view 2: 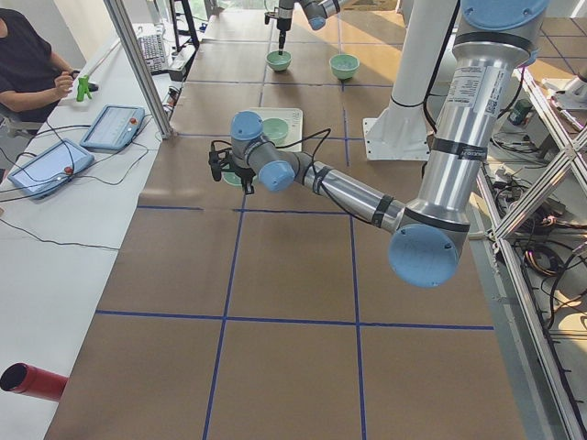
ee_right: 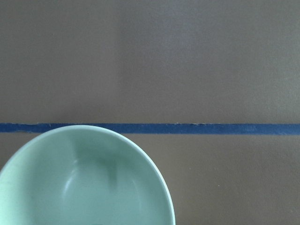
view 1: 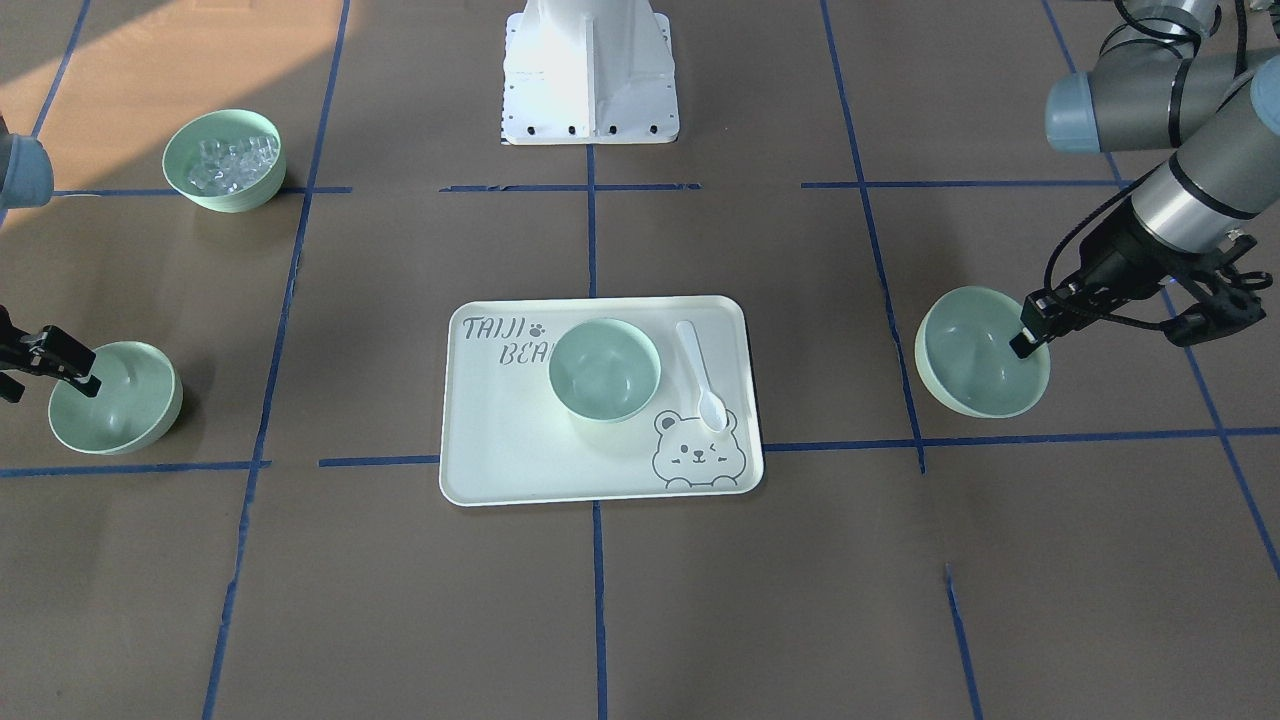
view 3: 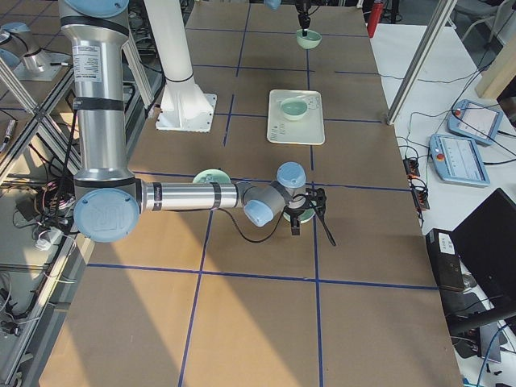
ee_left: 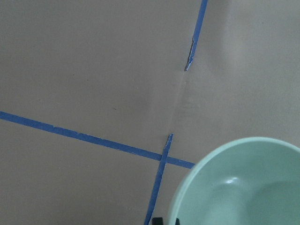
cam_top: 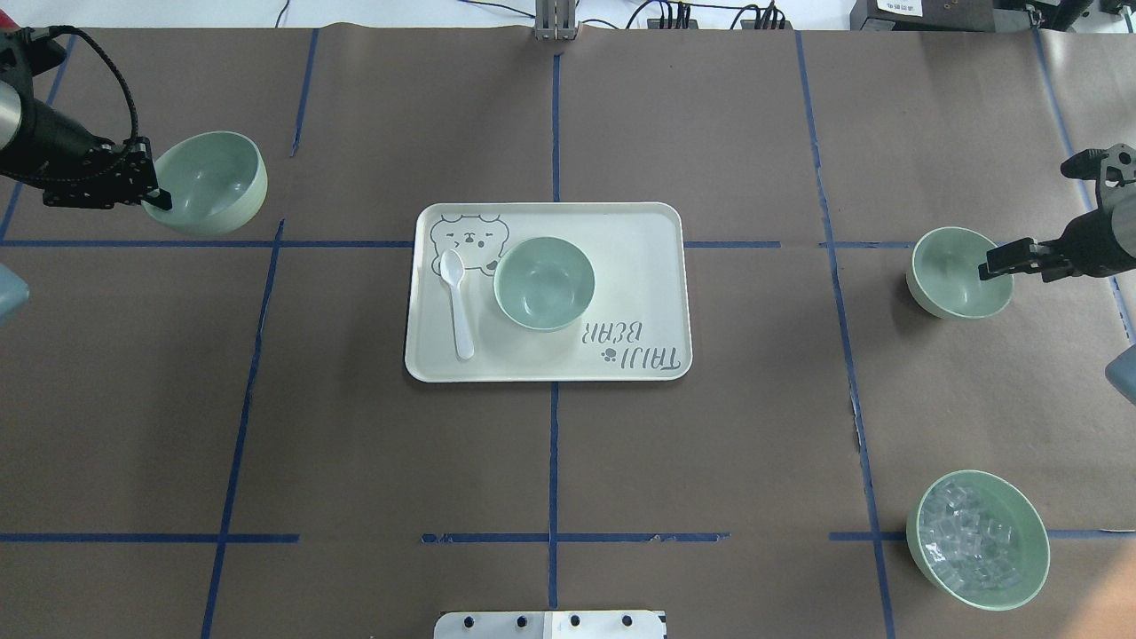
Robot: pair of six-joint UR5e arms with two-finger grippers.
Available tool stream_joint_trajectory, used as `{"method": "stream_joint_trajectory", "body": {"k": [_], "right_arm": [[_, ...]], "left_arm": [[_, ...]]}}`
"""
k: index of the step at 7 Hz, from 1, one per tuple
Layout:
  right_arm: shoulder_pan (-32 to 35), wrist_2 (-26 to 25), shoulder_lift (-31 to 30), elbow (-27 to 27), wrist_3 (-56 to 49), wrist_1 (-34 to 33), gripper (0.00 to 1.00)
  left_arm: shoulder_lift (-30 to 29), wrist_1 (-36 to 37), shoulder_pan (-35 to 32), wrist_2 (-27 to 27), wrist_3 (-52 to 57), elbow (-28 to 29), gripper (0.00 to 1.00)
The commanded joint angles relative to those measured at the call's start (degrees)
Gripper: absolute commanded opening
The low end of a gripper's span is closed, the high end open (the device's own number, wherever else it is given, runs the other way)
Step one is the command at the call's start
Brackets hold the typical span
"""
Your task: Stack green bowls together
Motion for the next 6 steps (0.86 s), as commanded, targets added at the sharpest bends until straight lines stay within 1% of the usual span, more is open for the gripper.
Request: {"method": "stream_joint_trajectory", "body": {"k": [1, 2, 4, 5, 6], "right_arm": [[-0.29, 0.07, 0.38, -0.7, -0.29, 0.17, 0.27], [-0.2, 0.16, 0.38, -0.79, -0.55, 0.17, 0.0], [-0.2, 1.47, 0.64, -0.27, -0.21, 0.17, 0.0], [0.76, 5.48, 1.34, -0.17, 0.06, 0.17, 0.0], [2.6, 8.39, 2.13, -0.17, 0.14, 0.17, 0.0]], "left_arm": [[-0.72, 0.02, 0.04, 0.0, -0.52, 0.13, 0.0], [-1.6, 0.02, 0.04, 0.09, -2.18, 0.05, 0.0], [-2.74, -0.06, 0.22, 0.44, -4.56, -0.13, 0.0], [-5.27, 0.02, 0.65, 0.79, -7.96, -0.13, 0.0], [-8.08, 0.11, 3.01, 1.92, -10.95, -0.22, 0.0]]}}
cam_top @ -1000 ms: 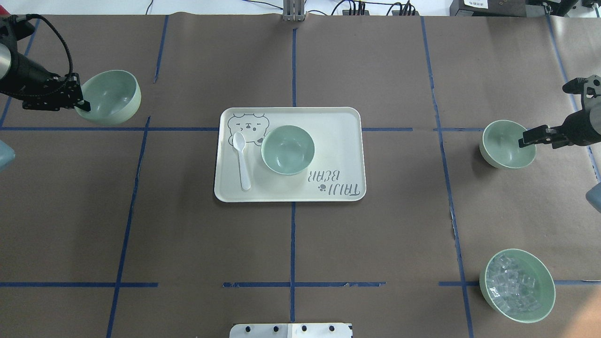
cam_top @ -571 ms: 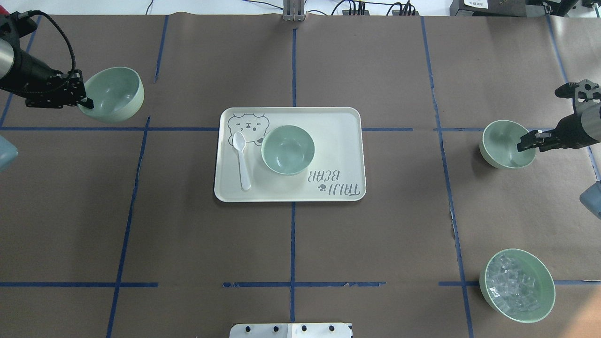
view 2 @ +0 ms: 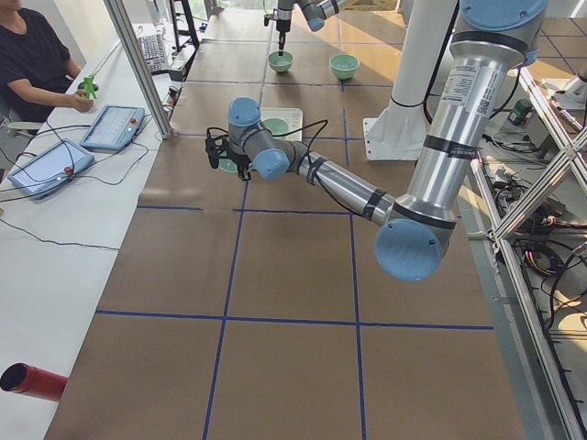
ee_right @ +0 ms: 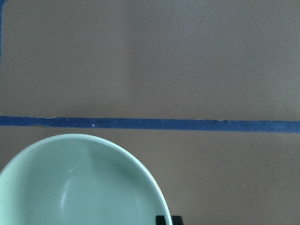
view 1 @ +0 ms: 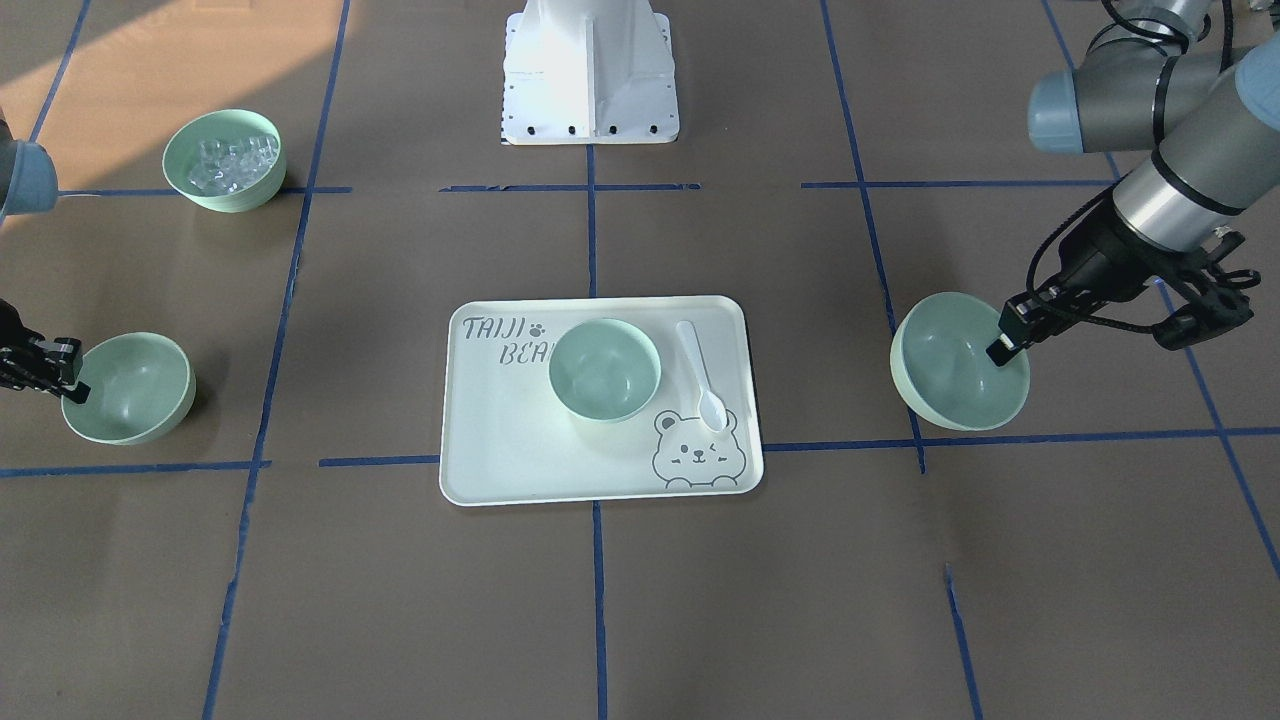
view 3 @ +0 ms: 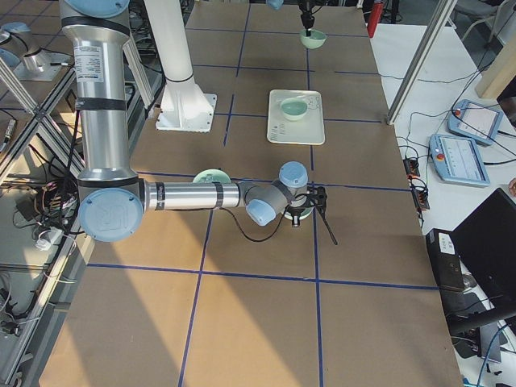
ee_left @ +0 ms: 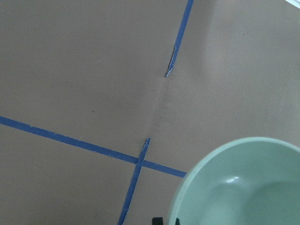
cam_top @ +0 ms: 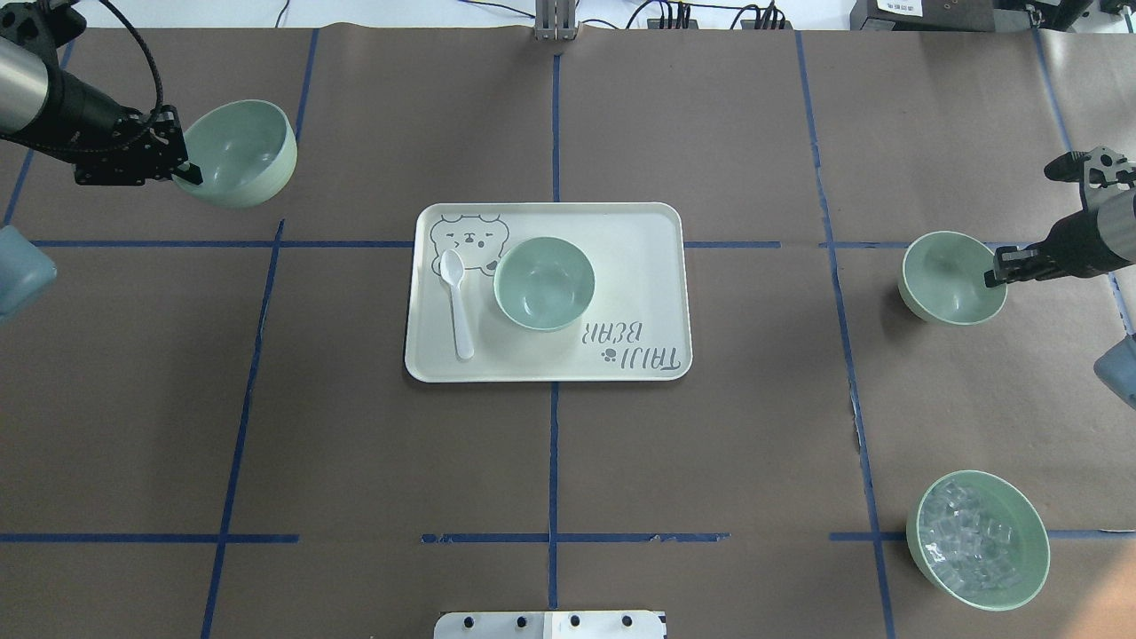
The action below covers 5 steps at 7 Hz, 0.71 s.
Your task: Stack green bowls together
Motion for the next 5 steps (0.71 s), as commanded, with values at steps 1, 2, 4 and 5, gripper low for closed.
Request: {"method": "stream_joint_trajectory", "body": {"k": [1, 2, 4, 5], "right_arm": [[3.1, 5.98, 1.81, 0.07, 0.16, -0.08, 0.0], [4.24, 8.18, 2.69, 0.16, 0.25, -0.17, 0.0], [4.52, 10.31, 5.06, 0.33, 5.05, -0.09, 0.0], [4.52, 10.66, 5.86, 1.29, 7.26, -0.26, 0.0]], "left_arm": [[-5.1, 0.09, 4.44, 3.61, -6.36, -0.25, 0.0], [-7.73, 0.09, 10.12, 9.29, -11.44, -0.17, 0.0], [-11.0, 2.52, 17.7, 18.96, -16.21, 0.01, 0.0], [-13.8, 6.46, 22.7, 25.19, -17.02, 0.71, 0.0]]}}
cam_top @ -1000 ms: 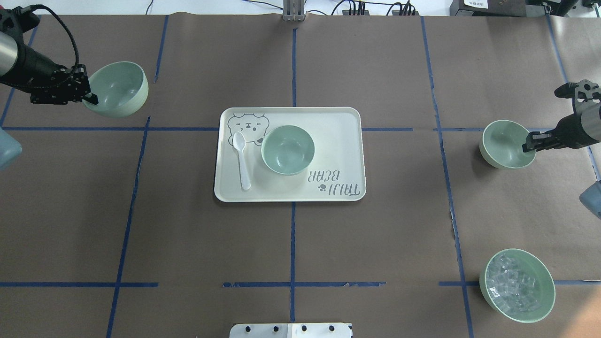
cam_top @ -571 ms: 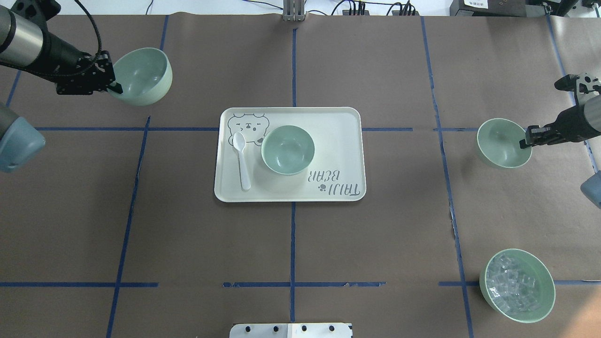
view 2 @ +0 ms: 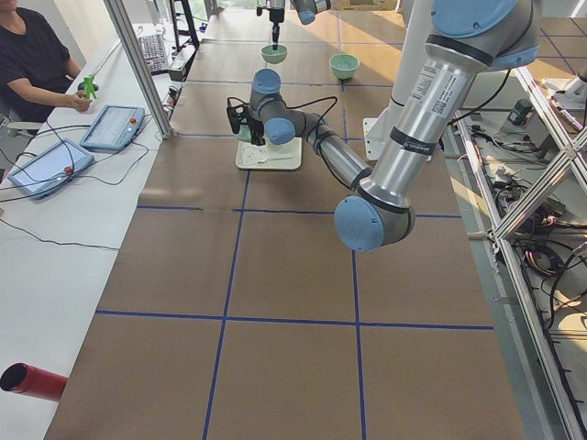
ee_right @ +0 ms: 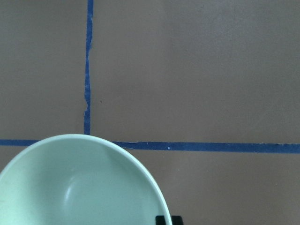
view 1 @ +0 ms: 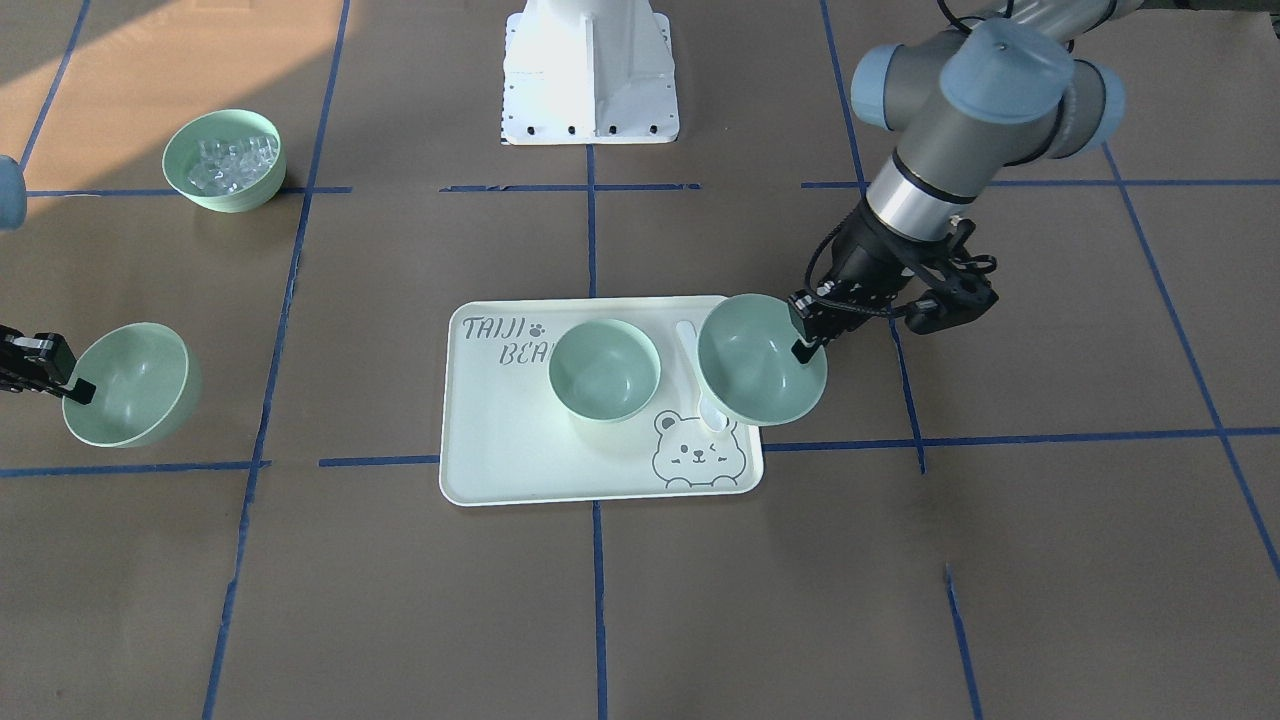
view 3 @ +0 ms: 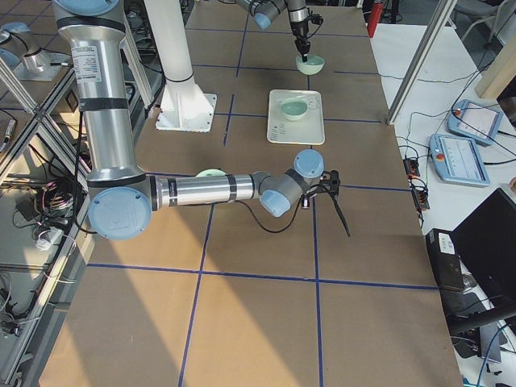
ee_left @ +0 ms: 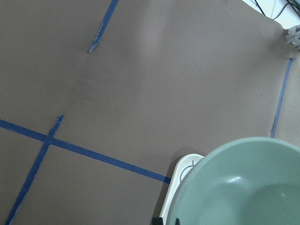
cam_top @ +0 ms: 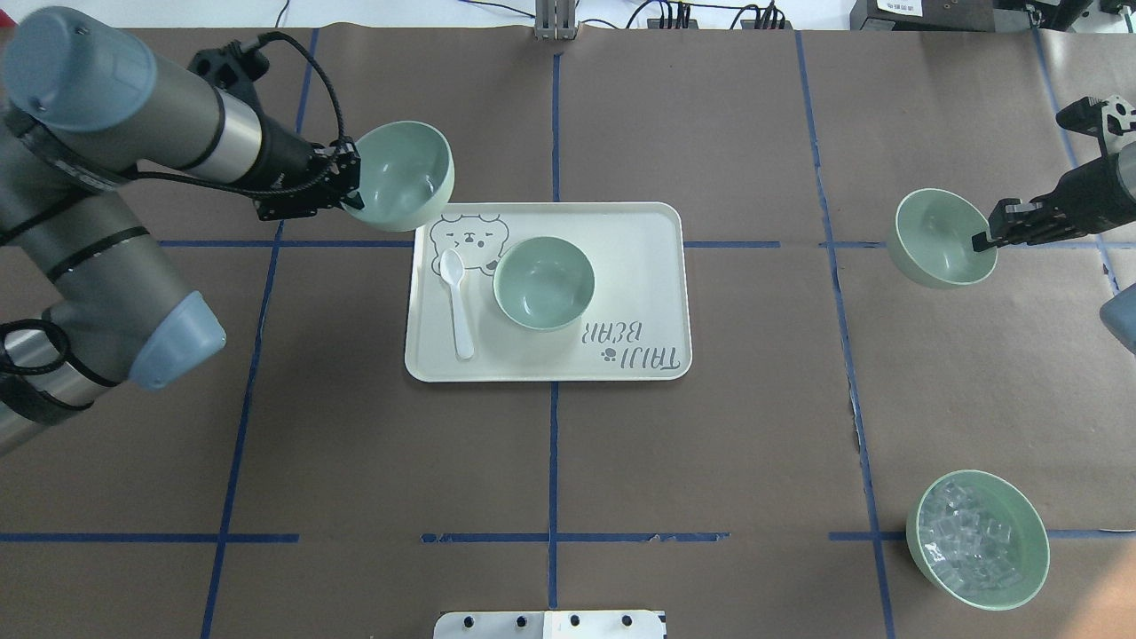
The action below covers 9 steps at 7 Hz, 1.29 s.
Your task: Stack green bowls together
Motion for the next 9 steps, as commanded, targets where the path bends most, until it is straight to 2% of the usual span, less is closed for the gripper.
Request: {"method": "stream_joint_trajectory", "body": {"k": [1, 3, 8, 9], "right_arm": [[0.08, 0.74, 1.49, 2.09, 4.96, -0.64, 0.0], [0.0, 0.66, 3.33, 3.42, 9.61, -0.64, 0.0], [0.0, 0.66, 3.6, 4.04, 10.34, -0.64, 0.0], [0.0, 0.74, 3.52, 3.95, 10.25, -0.64, 0.0]], "left_arm": [[-5.41, 6.62, 8.04, 10.08, -2.14, 1.52, 0.0], [-7.7, 7.0, 10.08, 11.42, -3.2, 3.88, 0.0], [-10.7, 6.82, 12.45, 11.78, -3.29, 6.45, 0.0], [-11.49, 6.73, 12.72, 13.43, -3.2, 7.76, 0.0]]}}
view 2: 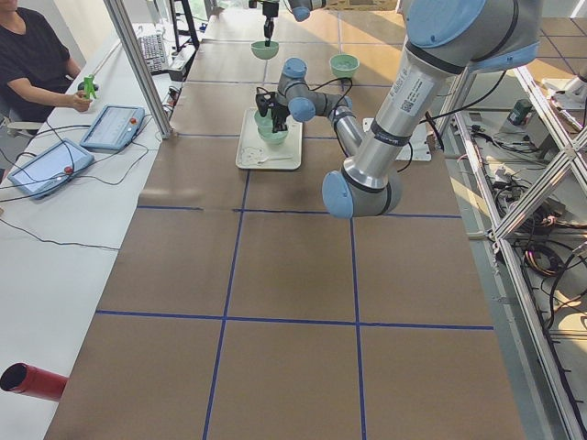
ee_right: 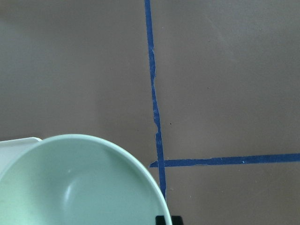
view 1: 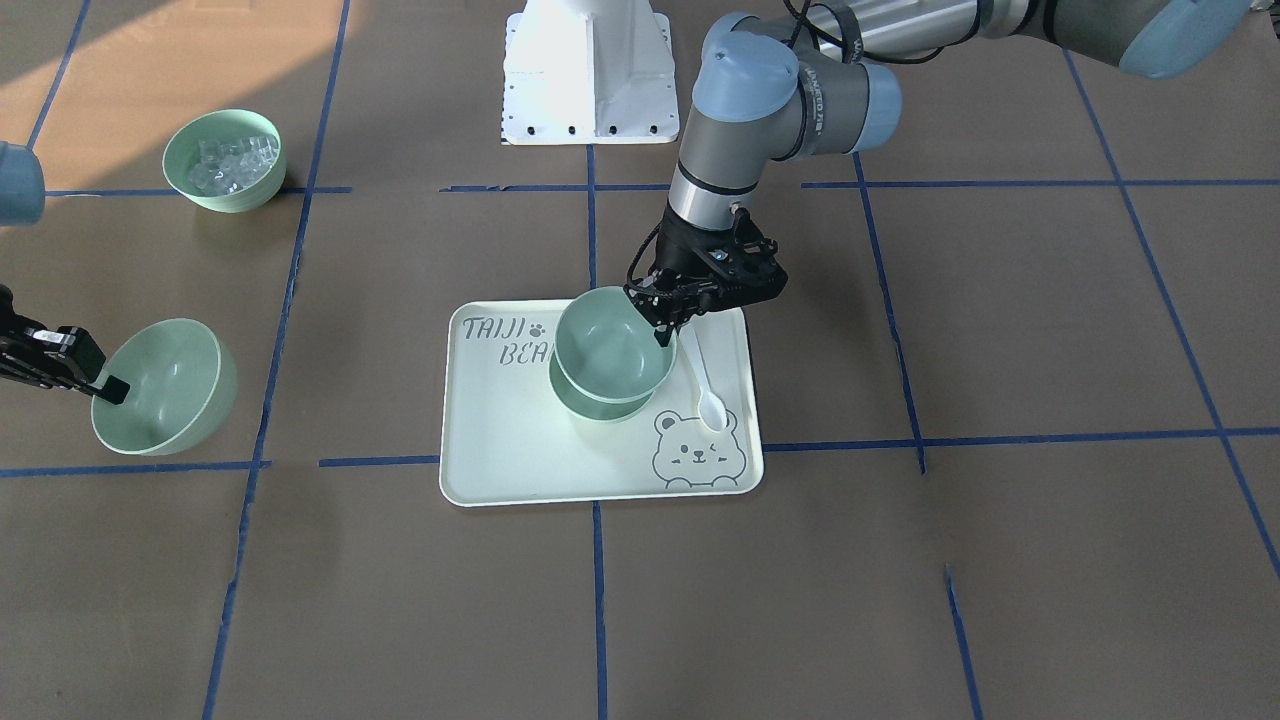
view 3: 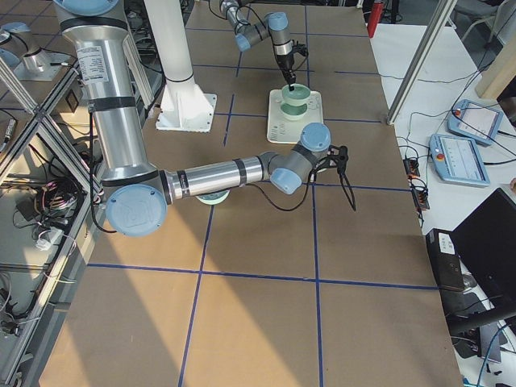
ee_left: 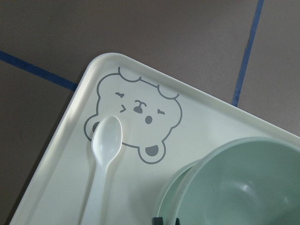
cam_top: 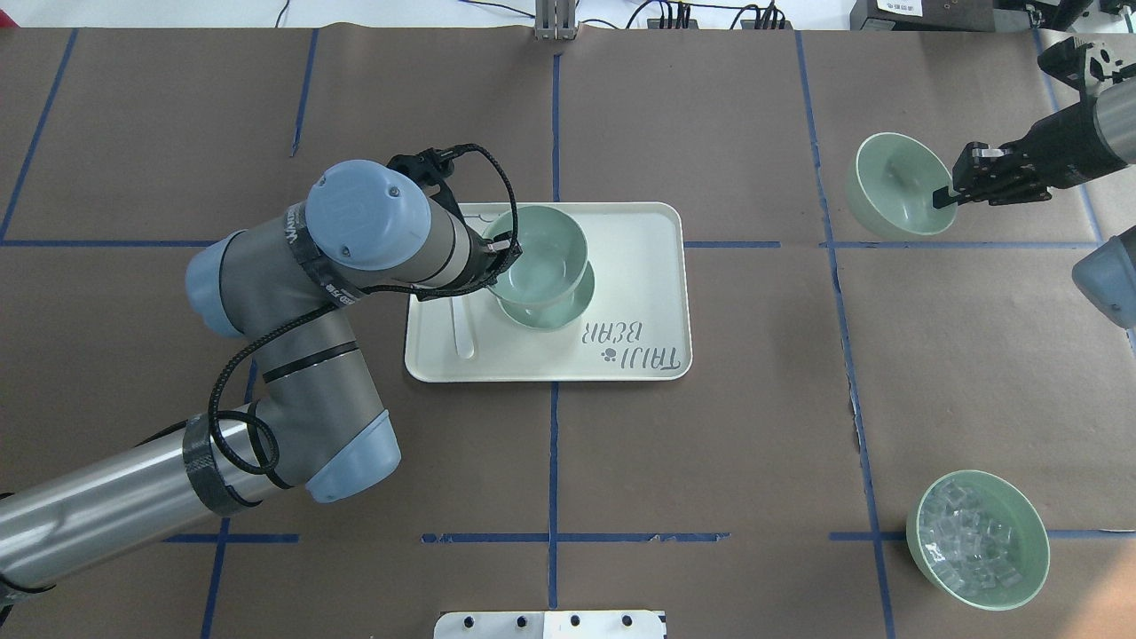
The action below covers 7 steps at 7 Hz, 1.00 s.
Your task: Stack green bowls together
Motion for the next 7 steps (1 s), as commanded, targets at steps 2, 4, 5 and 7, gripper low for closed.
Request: {"method": "stream_joint_trajectory", "body": {"k": [2, 4, 5, 7], "right_arm": [[0.0, -0.05, 0.02, -0.05, 0.05, 0.0, 0.0], [-0.18, 0.04, 0.02, 0.04, 0.05, 0.0, 0.0], [-0.35, 0.04, 0.89, 0.04, 0.05, -0.09, 0.0], [-2.97, -0.22, 4.39, 0.13, 3.35, -0.09, 0.0]], "left_arm": [[-0.12, -0.36, 0.55, 1.61, 0.59, 1.45, 0.99], [-0.12, -0.36, 0.55, 1.43, 0.77, 0.57, 1.0], [-0.03, -0.18, 0.55, 1.08, 1.03, -0.56, 1.0], [-0.03, 4.36, -3.73, -3.36, 11.19, -3.64, 1.0]]}}
